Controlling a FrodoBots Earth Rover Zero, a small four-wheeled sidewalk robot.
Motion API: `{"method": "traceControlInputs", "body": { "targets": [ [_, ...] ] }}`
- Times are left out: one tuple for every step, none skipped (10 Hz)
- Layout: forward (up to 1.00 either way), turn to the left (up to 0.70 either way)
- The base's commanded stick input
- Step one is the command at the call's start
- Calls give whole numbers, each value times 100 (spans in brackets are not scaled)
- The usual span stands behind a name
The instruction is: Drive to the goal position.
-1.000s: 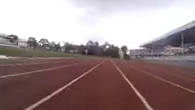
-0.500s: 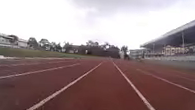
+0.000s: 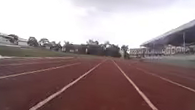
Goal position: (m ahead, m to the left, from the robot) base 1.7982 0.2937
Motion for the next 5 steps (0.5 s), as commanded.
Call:
{"method": "traceControlInputs", "body": {
  "targets": [
    [45,0],
    [45,0],
    [45,0],
    [45,0],
    [45,0]
  ]
}}
